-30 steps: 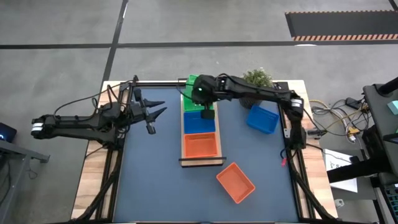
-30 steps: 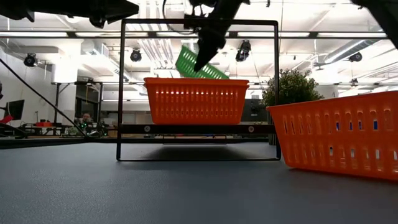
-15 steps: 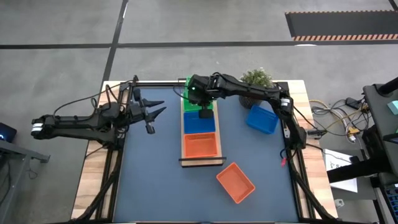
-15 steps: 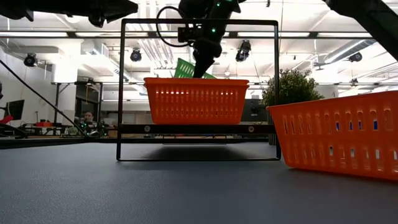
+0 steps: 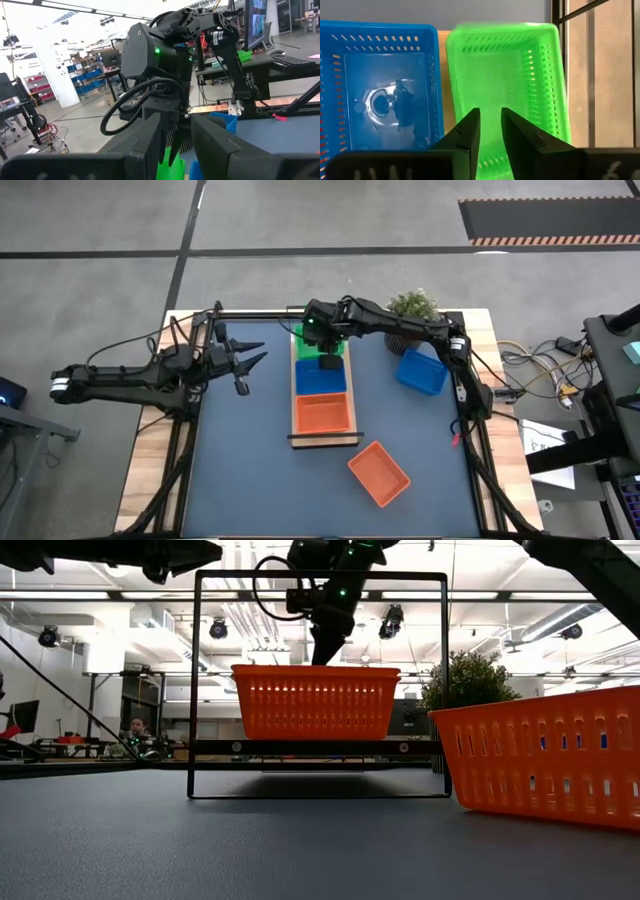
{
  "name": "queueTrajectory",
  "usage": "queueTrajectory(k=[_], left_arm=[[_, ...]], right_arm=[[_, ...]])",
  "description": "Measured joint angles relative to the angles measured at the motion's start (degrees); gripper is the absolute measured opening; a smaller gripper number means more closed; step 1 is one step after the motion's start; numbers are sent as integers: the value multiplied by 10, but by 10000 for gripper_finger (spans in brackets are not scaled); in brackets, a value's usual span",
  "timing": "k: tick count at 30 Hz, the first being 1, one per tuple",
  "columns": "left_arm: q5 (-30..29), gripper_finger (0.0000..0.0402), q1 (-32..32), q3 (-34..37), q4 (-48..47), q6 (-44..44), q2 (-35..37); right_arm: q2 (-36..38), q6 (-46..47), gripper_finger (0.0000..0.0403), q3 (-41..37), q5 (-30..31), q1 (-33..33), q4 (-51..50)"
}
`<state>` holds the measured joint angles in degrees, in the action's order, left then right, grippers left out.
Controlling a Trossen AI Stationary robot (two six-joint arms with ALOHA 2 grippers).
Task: Stack baskets on shelf by color
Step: Stack the green bin on top of the green bin on the shelf
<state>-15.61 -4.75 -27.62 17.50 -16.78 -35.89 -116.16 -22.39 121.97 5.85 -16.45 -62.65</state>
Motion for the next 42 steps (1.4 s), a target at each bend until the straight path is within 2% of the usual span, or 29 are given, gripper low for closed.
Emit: queueTrajectory(k=[10, 18, 23, 28, 33, 35, 42], left_arm=[[0, 93, 0, -1, 0, 0, -3], [0, 93, 0, -1, -1, -1, -13], [0, 93, -1, -1, -44, -1, -32], [0, 78, -18, -1, -80, 4, -73], [6, 22, -66, -31, -173, 41, -130], [20, 6, -88, -34, -190, 49, -157], [110, 1, -167, -37, -158, 45, -273]], right_arm=[[1, -2, 97, 11, 1, 1, 0], [20, 6, 66, 39, 0, 15, -40], [38, 36, 40, 39, 0, 24, -127], [54, 65, 18, 29, 1, 27, -186], [80, 65, 9, -18, 1, 25, -180], [87, 64, 9, -46, 1, 21, -169], [90, 33, 9, -143, 2, -1, -83]])
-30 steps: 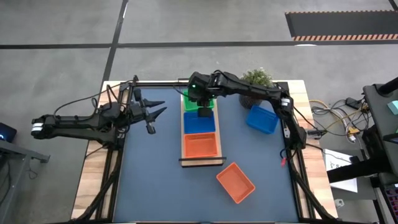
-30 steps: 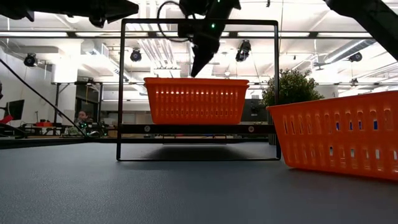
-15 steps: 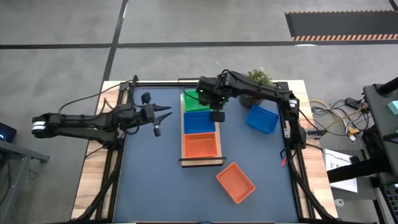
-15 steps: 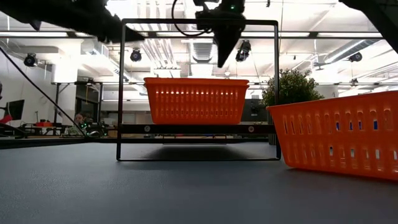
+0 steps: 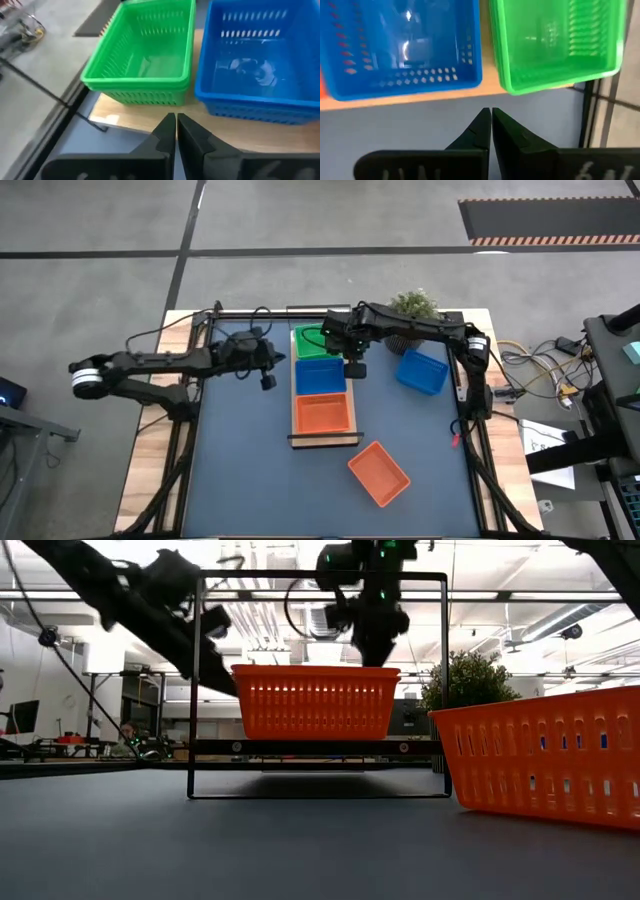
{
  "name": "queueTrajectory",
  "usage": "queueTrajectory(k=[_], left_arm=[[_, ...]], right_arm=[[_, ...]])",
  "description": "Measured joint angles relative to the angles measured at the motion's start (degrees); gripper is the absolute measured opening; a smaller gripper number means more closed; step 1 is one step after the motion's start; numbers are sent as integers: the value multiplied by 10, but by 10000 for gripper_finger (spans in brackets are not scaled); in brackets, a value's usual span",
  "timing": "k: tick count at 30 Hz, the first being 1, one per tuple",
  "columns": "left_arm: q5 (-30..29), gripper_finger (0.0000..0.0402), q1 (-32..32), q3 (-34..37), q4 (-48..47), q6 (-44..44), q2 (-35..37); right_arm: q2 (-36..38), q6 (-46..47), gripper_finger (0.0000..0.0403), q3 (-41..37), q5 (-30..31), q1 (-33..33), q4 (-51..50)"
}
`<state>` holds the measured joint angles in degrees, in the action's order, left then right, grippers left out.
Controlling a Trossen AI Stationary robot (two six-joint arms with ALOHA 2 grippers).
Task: Stack baskets on shelf by color
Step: Stack the green bin on top of the green bin on the shelf, then stack the blue bin on top of the blue bin on the shelf
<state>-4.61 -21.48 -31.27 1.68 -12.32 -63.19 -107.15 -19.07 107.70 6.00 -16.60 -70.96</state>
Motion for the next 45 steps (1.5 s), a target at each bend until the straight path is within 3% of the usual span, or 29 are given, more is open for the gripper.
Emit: queueTrajectory(k=[12, 31, 37, 45], left_arm=[[17, 0, -40, -61, 50, -20, -148], [13, 0, -80, -73, 50, -16, -149], [13, 0, -79, -72, 22, -8, -91], [14, 0, -26, -34, 12, 30, 47]], right_arm=[[0, -36, 8, -93, -1, -48, 89], [1, -63, 8, -95, -17, -47, 121], [61, -3, 8, -79, -13, -17, 61], [189, 177, 8, -122, -16, 70, 39]])
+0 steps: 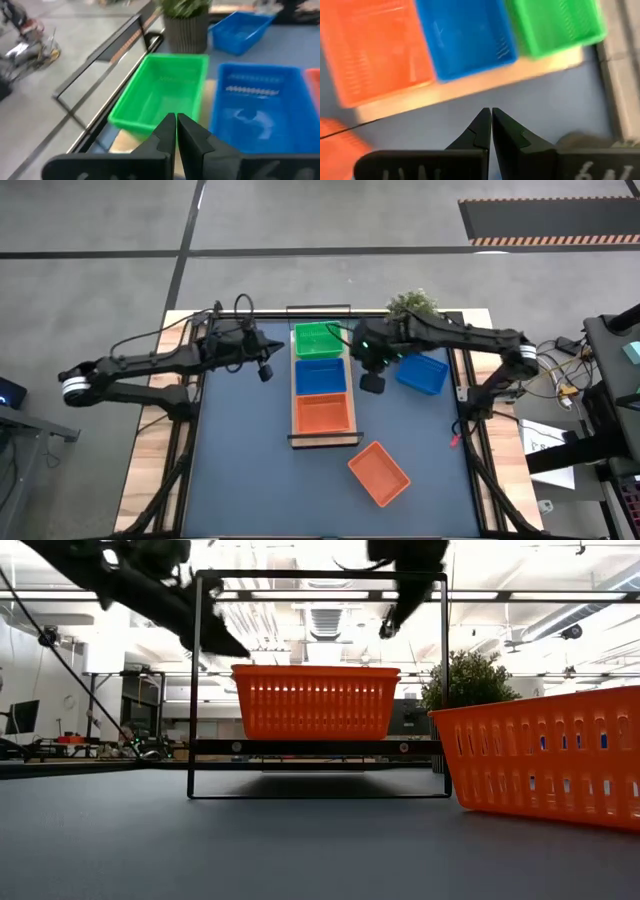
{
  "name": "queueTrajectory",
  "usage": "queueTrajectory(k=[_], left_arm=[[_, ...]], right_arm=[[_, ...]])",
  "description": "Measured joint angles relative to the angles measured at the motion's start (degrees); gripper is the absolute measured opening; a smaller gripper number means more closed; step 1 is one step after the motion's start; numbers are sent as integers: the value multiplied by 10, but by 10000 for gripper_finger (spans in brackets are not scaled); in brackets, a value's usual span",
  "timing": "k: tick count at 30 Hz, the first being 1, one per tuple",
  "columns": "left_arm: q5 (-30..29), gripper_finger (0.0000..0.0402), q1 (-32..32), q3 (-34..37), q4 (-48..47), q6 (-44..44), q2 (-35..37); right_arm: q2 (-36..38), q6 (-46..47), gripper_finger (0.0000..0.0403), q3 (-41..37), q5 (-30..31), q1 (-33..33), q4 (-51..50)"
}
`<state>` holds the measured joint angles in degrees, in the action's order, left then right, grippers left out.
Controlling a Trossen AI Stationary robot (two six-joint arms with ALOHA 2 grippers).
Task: Stack baskets on shelf by color
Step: Stack the blue bin on top of the blue bin on the shelf
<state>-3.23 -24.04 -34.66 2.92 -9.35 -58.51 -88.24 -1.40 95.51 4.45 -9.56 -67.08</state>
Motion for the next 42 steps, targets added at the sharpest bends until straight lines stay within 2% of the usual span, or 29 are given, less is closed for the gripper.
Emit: queueTrajectory(k=[4, 9, 14, 17, 23, 30, 37, 42], left_arm=[[0, 0, 43, 21, 2, 1, 53], [1, 0, 81, 30, 2, 1, 94], [1, 0, 92, 30, 6, 0, 108], [0, 0, 92, 30, 12, 1, 110], [0, 0, 92, 30, 12, 1, 100], [0, 0, 92, 29, 12, 0, 90], [0, 0, 92, 29, 14, 1, 88], [0, 0, 92, 29, 14, 0, 86]], right_arm=[[47, 110, 8, -71, -4, 29, -14], [106, 233, 8, -180, -2, 32, -57], [162, 336, 12, -278, 0, 21, -45], [187, 378, 29, -313, -1, 20, -46], [214, 423, 90, -361, 3, 20, -44], [211, 439, 153, -392, 22, 20, -42], [194, 423, 172, -428, 46, 19, -32], [187, 408, 168, -452, 62, 13, 48]])
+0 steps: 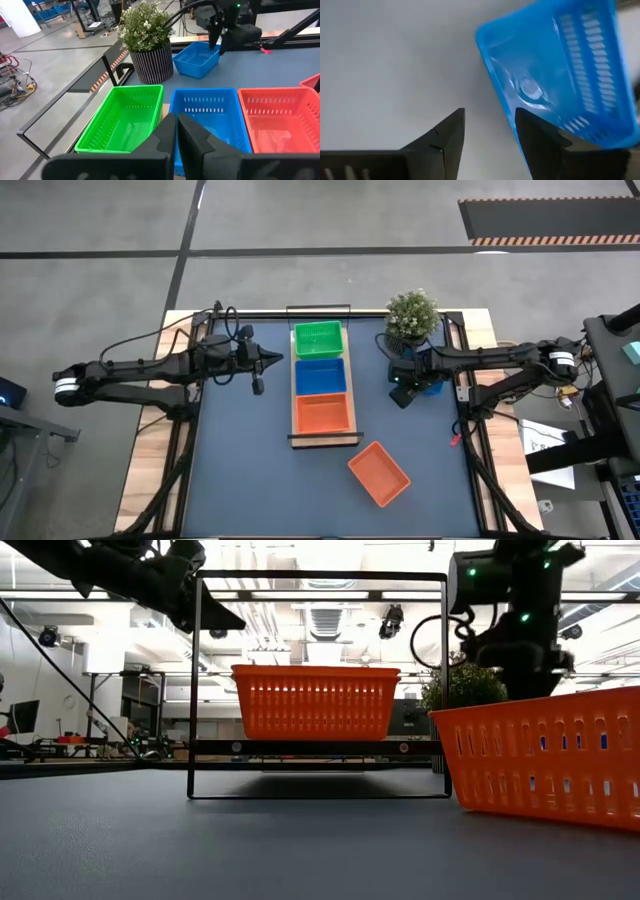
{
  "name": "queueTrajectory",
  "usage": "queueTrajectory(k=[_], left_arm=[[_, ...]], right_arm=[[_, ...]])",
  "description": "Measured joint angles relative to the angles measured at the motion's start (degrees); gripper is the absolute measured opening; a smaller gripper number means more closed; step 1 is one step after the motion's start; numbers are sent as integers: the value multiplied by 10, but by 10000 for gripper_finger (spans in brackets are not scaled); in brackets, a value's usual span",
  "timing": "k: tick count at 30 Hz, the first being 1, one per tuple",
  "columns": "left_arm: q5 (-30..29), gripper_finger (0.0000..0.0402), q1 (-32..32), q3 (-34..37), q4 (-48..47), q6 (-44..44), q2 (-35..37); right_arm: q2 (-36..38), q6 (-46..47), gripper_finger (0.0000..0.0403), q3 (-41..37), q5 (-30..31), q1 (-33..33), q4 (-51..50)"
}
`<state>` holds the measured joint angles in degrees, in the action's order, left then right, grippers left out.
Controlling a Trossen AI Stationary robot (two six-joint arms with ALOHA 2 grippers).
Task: Stack baskets on shelf by color
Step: Stack the blue bin on top of the blue bin on the shelf
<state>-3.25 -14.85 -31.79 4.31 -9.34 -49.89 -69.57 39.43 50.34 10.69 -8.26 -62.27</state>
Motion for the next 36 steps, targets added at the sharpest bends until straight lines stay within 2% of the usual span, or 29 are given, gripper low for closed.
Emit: queueTrajectory(k=[5, 19, 23, 28, 32, 36], left_arm=[[0, 0, 0, 0, 0, 0, 2], [0, 0, 0, 0, -2, 0, 0], [0, 0, 0, 0, -2, 0, 1], [0, 0, 0, 0, -2, 0, 1], [0, 0, 0, 0, 0, 0, 2], [0, 0, 0, 0, -3, 0, 2]], right_arm=[[-18, -30, 160, -26, 0, -18, 78], [-88, -70, 128, -27, 14, -36, 87], [-91, -72, 93, -27, 14, -36, 87], [-83, -90, 19, -27, 9, -35, 88], [-74, -95, 11, -17, -2, -32, 82], [-67, -96, 9, 26, -6, -12, 56]])
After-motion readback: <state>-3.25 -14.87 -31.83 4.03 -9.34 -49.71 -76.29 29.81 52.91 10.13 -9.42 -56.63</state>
